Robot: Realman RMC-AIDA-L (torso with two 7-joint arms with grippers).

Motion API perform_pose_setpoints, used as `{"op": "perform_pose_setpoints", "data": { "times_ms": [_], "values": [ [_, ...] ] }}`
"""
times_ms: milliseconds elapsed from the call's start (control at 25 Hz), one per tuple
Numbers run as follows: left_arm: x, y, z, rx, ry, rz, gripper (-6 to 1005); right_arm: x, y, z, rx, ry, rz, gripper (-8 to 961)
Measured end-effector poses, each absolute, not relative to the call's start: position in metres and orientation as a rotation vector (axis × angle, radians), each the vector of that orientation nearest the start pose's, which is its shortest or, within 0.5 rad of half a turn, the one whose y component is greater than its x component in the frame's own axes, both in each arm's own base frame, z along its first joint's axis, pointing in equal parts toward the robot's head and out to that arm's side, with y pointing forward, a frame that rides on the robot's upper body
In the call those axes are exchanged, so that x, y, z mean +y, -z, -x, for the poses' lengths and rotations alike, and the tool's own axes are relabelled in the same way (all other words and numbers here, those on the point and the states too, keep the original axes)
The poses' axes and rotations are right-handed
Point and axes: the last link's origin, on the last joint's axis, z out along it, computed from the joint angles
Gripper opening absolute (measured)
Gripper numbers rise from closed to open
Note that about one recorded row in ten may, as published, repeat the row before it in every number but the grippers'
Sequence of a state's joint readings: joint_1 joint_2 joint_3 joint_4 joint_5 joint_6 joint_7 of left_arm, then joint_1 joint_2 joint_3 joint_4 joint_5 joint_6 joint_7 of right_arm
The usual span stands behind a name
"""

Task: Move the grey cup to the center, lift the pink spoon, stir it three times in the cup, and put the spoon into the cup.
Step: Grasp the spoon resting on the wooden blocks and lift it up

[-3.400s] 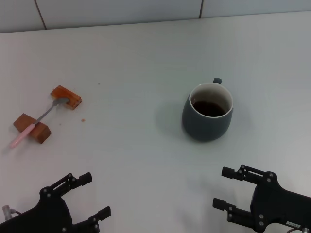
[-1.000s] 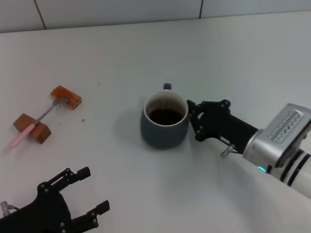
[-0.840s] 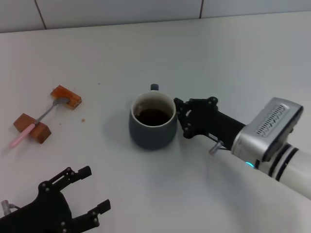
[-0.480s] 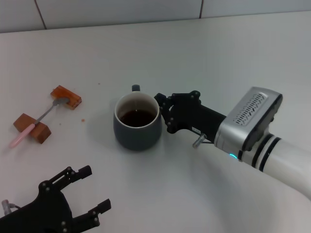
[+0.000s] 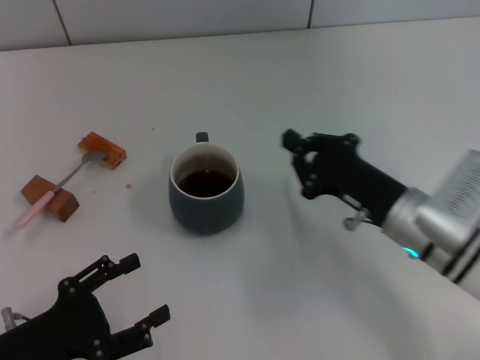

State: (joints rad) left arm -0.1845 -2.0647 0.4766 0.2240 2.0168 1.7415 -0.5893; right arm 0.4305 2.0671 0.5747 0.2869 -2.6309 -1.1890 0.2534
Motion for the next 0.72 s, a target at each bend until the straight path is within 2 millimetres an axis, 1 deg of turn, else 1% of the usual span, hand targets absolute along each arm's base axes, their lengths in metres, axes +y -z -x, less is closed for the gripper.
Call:
{"op": "perform_pose_setpoints", "data": {
  "times_ms": [40, 80, 120, 160, 200, 240, 280, 320, 360, 400, 440, 480, 520, 600, 680, 720],
  "values": [
    [0.170, 0.039, 0.336, -0.434, 0.942, 2.506, 843, 0.293, 0.092, -0.263, 0.354, -0.860, 2.186, 38],
    [0.170, 0.039, 0.335, -0.430, 0.942, 2.506, 843, 0.278, 0.074, -0.272, 0.303, -0.944, 2.139, 38],
    [0.171, 0.039, 0.335, -0.428, 0.942, 2.507, 843, 0.269, 0.064, -0.275, 0.264, -0.994, 2.124, 38],
    [0.172, 0.039, 0.335, -0.426, 0.943, 2.508, 843, 0.269, 0.064, -0.275, 0.264, -0.994, 2.124, 38],
    [0.172, 0.039, 0.334, -0.424, 0.944, 2.509, 843, 0.251, 0.048, -0.282, 0.202, -1.062, 2.126, 38],
    [0.172, 0.039, 0.334, -0.424, 0.944, 2.509, 843, 0.251, 0.048, -0.282, 0.202, -1.062, 2.126, 38],
    [0.174, 0.039, 0.334, -0.421, 0.946, 2.511, 843, 0.237, 0.039, -0.288, 0.163, -1.094, 2.166, 38],
    [0.174, 0.039, 0.334, -0.420, 0.945, 2.511, 843, 0.237, 0.039, -0.288, 0.163, -1.094, 2.166, 38],
    [0.175, 0.039, 0.333, -0.419, 0.944, 2.512, 843, 0.231, 0.037, -0.290, 0.151, -1.107, 2.193, 38],
    [0.175, 0.039, 0.333, -0.418, 0.945, 2.512, 844, 0.218, 0.035, -0.296, 0.150, -1.107, 2.301, 38],
    [0.175, 0.039, 0.333, -0.418, 0.945, 2.512, 844, 0.218, 0.035, -0.296, 0.150, -1.107, 2.301, 39],
    [0.175, 0.040, 0.333, -0.417, 0.946, 2.513, 844, 0.210, 0.037, -0.300, 0.171, -1.088, 2.390, 39],
    [0.175, 0.040, 0.333, -0.417, 0.947, 2.513, 844, 0.210, 0.037, -0.300, 0.171, -1.088, 2.390, 39],
    [0.175, 0.040, 0.333, -0.418, 0.947, 2.512, 844, 0.202, 0.041, -0.310, 0.219, -1.022, 2.508, 39],
    [0.175, 0.040, 0.333, -0.419, 0.947, 2.512, 844, 0.200, 0.042, -0.312, 0.229, -1.004, 2.525, 39],
    [0.175, 0.040, 0.333, -0.421, 0.947, 2.512, 844, 0.198, 0.044, -0.316, 0.247, -0.966, 2.540, 39]
  ]
}}
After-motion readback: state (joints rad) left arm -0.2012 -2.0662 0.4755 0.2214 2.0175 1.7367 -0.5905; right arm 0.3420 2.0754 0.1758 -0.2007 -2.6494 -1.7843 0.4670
